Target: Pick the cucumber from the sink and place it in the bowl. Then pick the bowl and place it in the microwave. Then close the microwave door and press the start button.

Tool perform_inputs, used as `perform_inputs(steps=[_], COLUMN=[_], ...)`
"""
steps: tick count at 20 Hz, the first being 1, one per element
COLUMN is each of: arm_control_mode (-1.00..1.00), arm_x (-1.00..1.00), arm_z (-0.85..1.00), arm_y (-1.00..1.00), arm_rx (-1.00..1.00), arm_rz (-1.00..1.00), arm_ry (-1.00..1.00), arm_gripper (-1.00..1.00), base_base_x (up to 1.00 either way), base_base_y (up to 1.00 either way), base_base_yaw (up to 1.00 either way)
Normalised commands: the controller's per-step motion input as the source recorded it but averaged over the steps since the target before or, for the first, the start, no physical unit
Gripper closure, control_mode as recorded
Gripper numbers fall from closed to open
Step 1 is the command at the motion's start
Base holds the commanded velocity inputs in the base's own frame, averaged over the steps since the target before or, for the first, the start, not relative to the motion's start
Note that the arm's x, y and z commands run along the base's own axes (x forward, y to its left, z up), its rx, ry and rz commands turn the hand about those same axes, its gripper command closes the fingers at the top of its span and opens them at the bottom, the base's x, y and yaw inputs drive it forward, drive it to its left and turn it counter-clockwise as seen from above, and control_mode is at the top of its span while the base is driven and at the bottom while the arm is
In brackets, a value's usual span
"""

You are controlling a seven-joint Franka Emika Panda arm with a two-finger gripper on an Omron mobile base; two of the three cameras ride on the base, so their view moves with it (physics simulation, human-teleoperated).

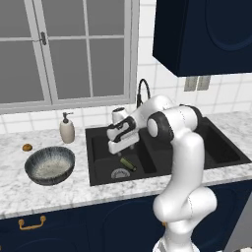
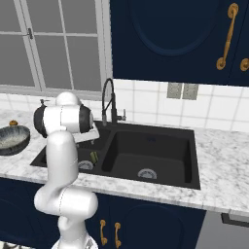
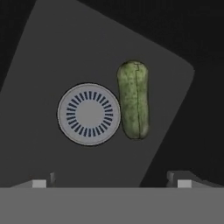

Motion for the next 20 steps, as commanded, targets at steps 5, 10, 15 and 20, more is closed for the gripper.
perform_inputs(steps=[5,10,15,20], arm_control_mode=[-1.0,-1.0,-1.0,-1.0], arm_x=[0.29,0.17,0.15,0.07], arm_z=[-0.49,-0.4,-0.4,-0.38], arm_y=[0.05,-0.04,-0.18,-0.01], arm_rx=[-0.04,0.0,0.02,0.02], arm_rz=[-0.01,0.0,0.0,0.0], arm_ry=[-0.01,-0.07,-0.11,-0.05], arm_gripper=[-1.0,-1.0,-1.0,-1.0], base_base_x=[0.0,0.0,0.0,0.0], base_base_y=[0.0,0.0,0.0,0.0], base_base_yaw=[0.0,0.0,0.0,0.0])
